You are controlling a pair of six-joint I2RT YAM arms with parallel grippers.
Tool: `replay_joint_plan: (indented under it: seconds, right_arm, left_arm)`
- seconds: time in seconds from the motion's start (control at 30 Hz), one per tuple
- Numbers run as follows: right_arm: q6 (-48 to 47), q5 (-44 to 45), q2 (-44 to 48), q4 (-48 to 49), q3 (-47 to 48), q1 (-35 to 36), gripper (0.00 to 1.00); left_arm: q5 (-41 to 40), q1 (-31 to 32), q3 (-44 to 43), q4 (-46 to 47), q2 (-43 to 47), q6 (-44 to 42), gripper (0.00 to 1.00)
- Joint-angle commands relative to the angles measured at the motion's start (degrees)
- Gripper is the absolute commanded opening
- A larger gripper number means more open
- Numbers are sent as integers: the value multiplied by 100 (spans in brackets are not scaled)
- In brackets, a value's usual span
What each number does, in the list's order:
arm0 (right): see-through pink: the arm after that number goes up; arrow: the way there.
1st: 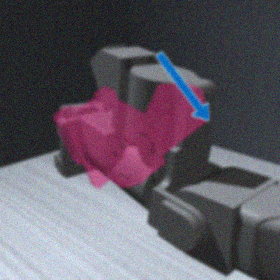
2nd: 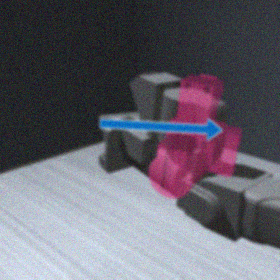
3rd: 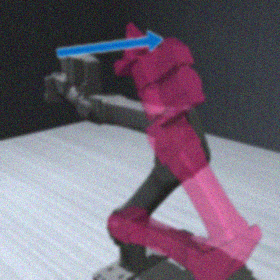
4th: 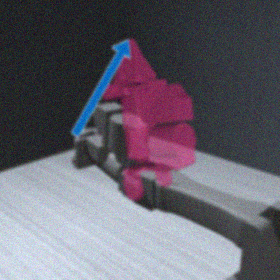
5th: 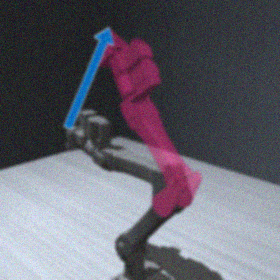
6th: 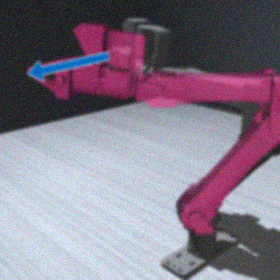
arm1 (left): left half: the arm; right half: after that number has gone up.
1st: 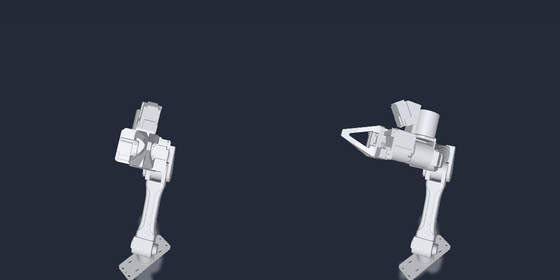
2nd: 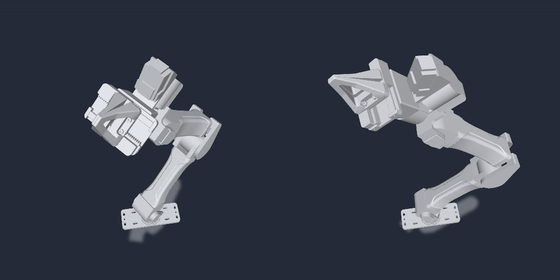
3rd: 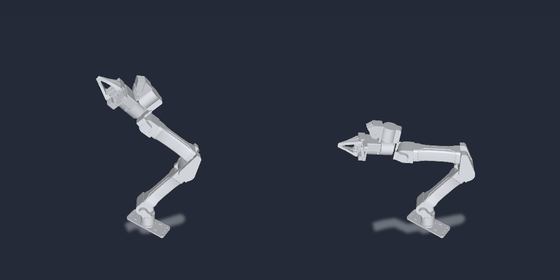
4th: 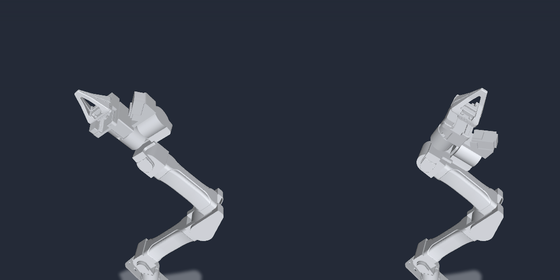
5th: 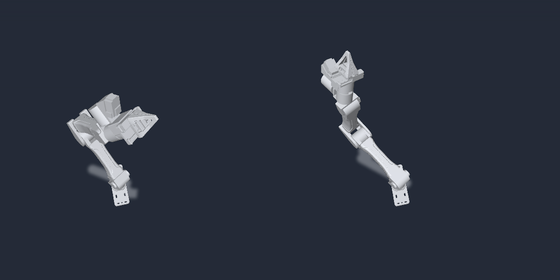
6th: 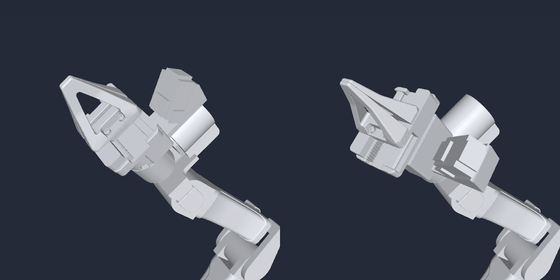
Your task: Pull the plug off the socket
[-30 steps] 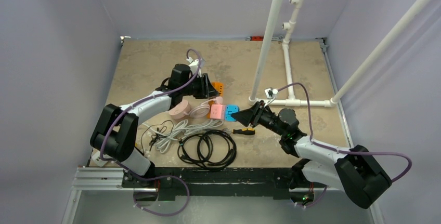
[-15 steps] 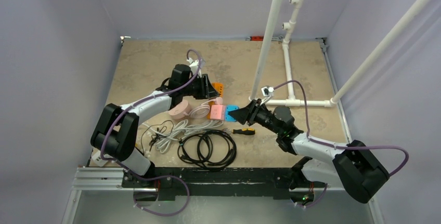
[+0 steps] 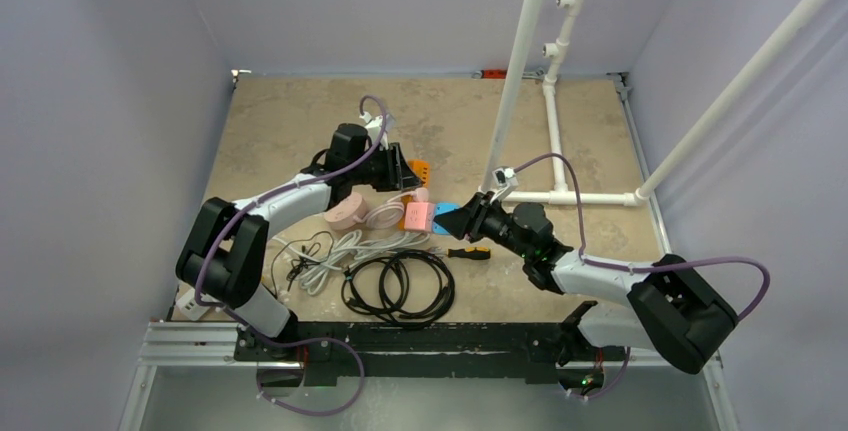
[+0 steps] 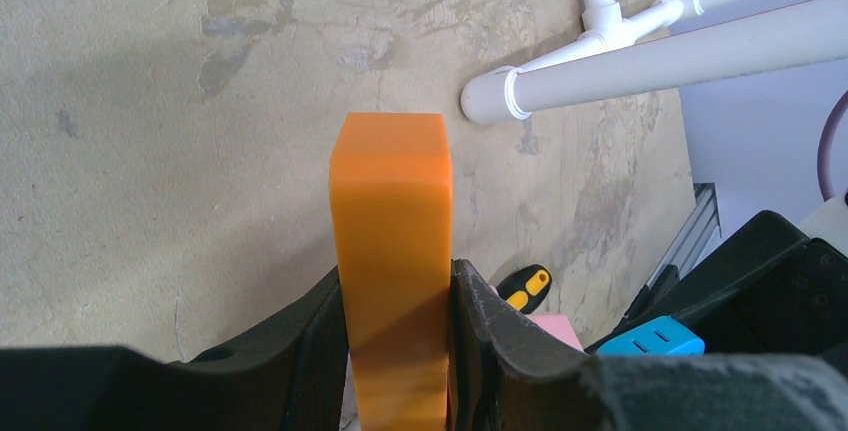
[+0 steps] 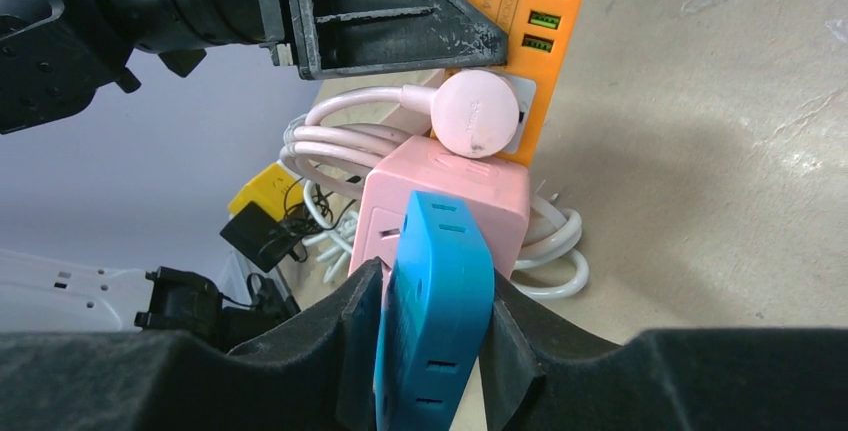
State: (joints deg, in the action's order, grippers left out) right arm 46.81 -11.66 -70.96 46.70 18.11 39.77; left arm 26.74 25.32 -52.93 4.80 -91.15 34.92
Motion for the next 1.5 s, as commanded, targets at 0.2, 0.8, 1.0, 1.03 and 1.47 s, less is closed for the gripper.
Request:
replay_joint_plan:
  seconds: [0.2, 0.8, 1.0, 1.03, 1.47]
  right_arm:
    - [-103, 343, 38, -59, 211, 66, 29]
    - [246, 213, -36, 84, 131, 66, 13]
    - [380, 213, 12, -92, 196, 65, 2]
    - [386, 236, 12, -203, 228, 65, 0]
    - [426, 454, 233, -608, 272, 61, 0]
  left_arm:
    - [89, 30, -299, 82, 26, 32, 0]
    - [16, 34, -359, -31, -4, -20, 0]
    - [-31, 34, -368, -68, -8, -57, 0]
    - [-54, 34, -373, -82, -8, -61, 0]
    - [-447, 34, -466, -345, 9, -272, 0]
